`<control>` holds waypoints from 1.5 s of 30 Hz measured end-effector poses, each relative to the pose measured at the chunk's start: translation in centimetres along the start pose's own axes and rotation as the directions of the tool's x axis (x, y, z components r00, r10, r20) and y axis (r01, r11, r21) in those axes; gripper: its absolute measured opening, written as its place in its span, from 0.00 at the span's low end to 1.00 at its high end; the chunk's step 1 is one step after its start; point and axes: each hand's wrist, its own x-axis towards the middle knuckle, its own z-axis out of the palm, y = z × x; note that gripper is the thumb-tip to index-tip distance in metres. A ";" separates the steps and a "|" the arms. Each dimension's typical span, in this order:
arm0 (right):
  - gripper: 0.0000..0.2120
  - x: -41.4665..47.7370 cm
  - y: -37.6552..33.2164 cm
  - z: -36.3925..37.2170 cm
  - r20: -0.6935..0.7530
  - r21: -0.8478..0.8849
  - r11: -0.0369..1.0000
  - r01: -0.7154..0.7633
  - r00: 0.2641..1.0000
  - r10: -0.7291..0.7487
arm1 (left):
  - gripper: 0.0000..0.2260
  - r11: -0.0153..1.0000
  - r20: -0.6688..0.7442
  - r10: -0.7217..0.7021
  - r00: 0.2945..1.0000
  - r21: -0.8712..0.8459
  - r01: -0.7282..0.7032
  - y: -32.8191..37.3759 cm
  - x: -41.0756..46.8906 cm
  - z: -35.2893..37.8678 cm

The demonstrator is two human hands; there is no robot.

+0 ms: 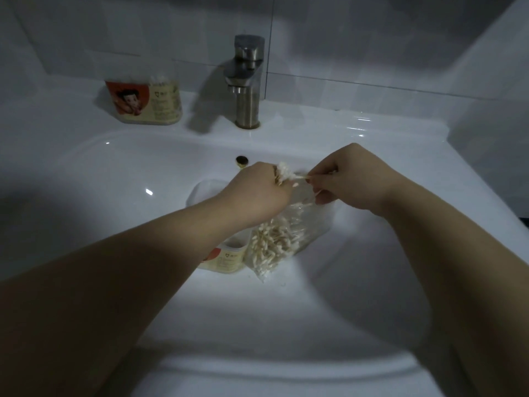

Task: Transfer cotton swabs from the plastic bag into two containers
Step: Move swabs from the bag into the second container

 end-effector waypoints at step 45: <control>0.05 -0.5 -0.2 -0.5 0.027 0.392 0.920 0.023 0.999 -0.037 | 0.15 0.282 0.121 -0.290 0.949 -0.937 0.206 0.4 0.3 -0.7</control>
